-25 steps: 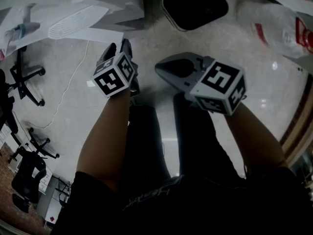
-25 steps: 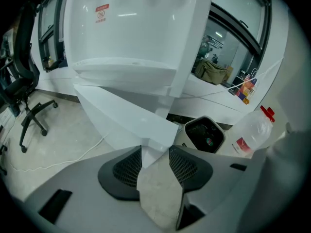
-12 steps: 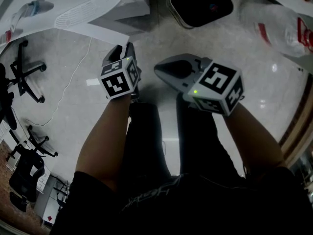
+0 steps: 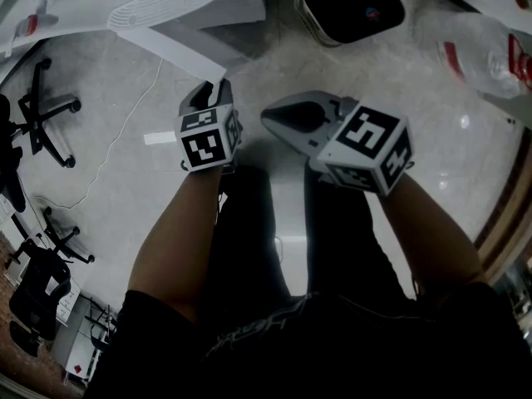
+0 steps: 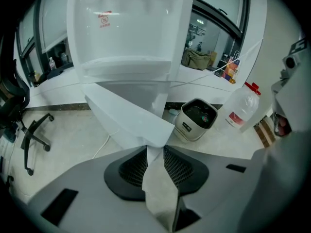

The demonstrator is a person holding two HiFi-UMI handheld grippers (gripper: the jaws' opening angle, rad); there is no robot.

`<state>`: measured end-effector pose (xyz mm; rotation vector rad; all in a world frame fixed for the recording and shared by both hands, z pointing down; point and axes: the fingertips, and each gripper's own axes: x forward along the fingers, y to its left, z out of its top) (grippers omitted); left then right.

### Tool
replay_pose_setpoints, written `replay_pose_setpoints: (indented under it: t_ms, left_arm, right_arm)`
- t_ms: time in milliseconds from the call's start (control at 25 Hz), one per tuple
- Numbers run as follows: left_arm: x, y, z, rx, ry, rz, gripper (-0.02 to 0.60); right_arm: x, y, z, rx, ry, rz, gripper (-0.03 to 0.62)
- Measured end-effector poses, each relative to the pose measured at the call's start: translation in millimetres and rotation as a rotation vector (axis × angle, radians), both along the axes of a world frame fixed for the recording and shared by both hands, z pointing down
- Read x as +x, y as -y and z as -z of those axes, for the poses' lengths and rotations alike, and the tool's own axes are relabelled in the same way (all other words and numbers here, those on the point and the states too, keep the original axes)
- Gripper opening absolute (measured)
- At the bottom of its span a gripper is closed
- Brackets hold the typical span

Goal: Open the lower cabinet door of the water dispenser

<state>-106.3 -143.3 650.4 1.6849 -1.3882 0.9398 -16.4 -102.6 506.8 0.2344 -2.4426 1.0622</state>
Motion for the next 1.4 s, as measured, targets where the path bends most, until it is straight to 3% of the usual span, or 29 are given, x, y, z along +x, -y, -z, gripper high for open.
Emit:
replay_pose_setpoints:
  t_ms: [240,440,800,1040,1400]
  left_arm:
    - [-14.0,-11.3,1.9,0.022,0.002,-0.057,0.100]
    - [-34.9,-28.3,0.9,-0.010,0.021,-0.110,0.100]
    - [-56.0,-44.3,1.9,-0.014,0.006,-0.105,0.092]
    - [-84.0,-63.5,-1.2,-0.048,0.015,-0.140,0.092]
    - [-126.9,-81.0,-2.1,-0.060,0.012,-0.110,0.092]
  right_arm:
    - [-19.2,-16.6,-1.8,-0.008,-0.002,0.022,0.012]
    - [-38.4,-23.7,0.1,-0.008,-0.011,0.042,0.012]
    - [-61.8,-33.1,0.1,-0.006,-0.023,0.071,0.012]
    - [-85.1,-45.6,0.5,-0.010,-0.028,0.102,0.012]
    - [-116.9,-50.1,-0.3,0.005,-0.040,0.136,0.012]
